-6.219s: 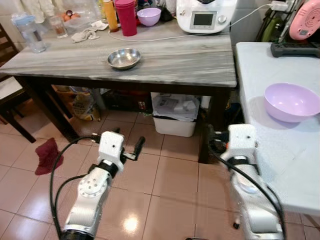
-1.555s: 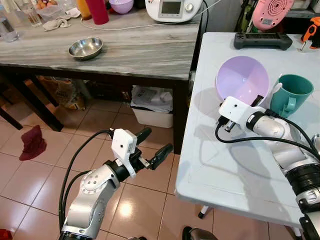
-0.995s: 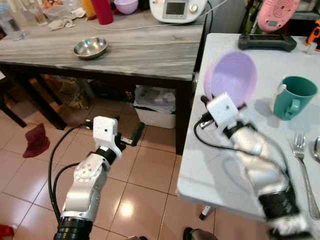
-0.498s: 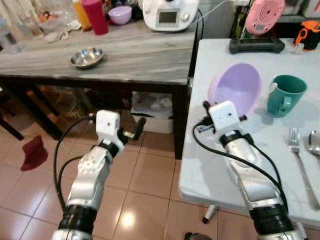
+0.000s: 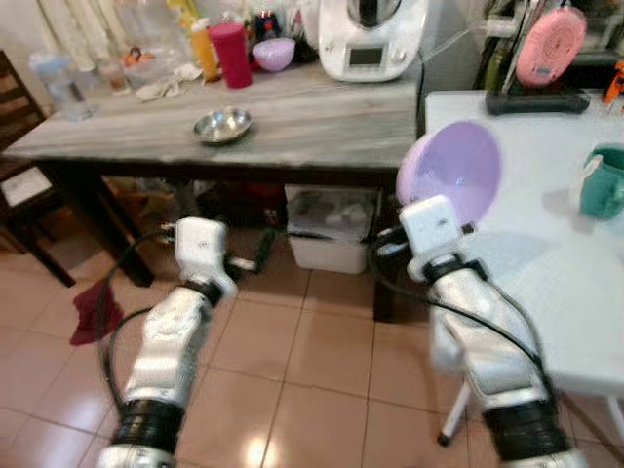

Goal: Setting the table

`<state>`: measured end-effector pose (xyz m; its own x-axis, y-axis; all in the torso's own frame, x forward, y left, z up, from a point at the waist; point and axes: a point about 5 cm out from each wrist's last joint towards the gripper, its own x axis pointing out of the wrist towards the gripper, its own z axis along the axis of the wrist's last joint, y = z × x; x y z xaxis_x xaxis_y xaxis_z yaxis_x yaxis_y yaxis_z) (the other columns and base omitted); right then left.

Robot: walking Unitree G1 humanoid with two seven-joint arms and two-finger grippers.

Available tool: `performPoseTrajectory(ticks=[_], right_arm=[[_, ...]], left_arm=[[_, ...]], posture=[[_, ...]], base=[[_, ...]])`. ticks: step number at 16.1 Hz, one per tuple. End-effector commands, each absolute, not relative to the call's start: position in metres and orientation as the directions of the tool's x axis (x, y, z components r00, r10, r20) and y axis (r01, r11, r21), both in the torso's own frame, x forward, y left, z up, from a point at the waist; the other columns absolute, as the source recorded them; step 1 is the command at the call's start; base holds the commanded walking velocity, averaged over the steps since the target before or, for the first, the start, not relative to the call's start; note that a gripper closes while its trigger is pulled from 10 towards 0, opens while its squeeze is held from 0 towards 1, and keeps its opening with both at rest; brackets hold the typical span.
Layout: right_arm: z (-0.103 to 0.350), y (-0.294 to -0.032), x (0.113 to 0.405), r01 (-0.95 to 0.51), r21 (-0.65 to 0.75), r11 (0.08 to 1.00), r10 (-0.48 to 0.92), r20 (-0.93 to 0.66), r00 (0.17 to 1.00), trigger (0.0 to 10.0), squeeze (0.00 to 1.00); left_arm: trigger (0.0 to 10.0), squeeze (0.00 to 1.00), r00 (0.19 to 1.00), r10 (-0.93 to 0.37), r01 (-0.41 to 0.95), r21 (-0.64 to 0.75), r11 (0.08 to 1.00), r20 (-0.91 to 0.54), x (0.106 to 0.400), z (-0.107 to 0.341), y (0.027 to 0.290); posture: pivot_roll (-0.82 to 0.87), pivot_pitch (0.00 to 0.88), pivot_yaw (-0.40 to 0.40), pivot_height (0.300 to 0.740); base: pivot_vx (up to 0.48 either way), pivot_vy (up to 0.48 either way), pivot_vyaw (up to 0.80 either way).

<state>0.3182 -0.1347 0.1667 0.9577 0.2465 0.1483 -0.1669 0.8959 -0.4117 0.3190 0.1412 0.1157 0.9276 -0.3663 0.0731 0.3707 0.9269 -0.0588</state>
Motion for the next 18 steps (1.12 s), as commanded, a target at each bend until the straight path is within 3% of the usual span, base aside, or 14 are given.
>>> performPoseTrajectory(ticks=[1, 13, 18], right_arm=[[0.173, -0.128, 0.318, -0.171, -0.407, 0.897, 0.262, 0.178, 0.949, 10.0, 0.00], [0.159, -0.128, 0.309, -0.190, -0.423, 0.886, 0.271, 0.138, 0.953, 10.0, 0.00], [0.157, -0.127, 0.305, -0.190, -0.426, 0.885, 0.274, 0.145, 0.951, 10.0, 0.00]], left_arm=[[10.0, 0.00, 0.932, -0.356, 0.358, -0.034, 0.933, 0.065, 0.320, 0.115, 0.150], [10.0, 0.00, 0.930, -0.360, 0.361, -0.008, 0.932, 0.068, 0.319, 0.106, 0.138], [10.0, 0.00, 0.938, -0.341, 0.343, -0.016, 0.939, 0.063, 0.319, 0.102, 0.134]], posture=[[-0.23, 0.001, 0.120, 0.740], [-0.25, 0.000, 0.124, 0.740], [-0.26, 0.000, 0.121, 0.740]], base=[[0.000, 0.480, 0.00], [0.000, 0.474, -0.61], [0.000, 0.467, 0.00]])
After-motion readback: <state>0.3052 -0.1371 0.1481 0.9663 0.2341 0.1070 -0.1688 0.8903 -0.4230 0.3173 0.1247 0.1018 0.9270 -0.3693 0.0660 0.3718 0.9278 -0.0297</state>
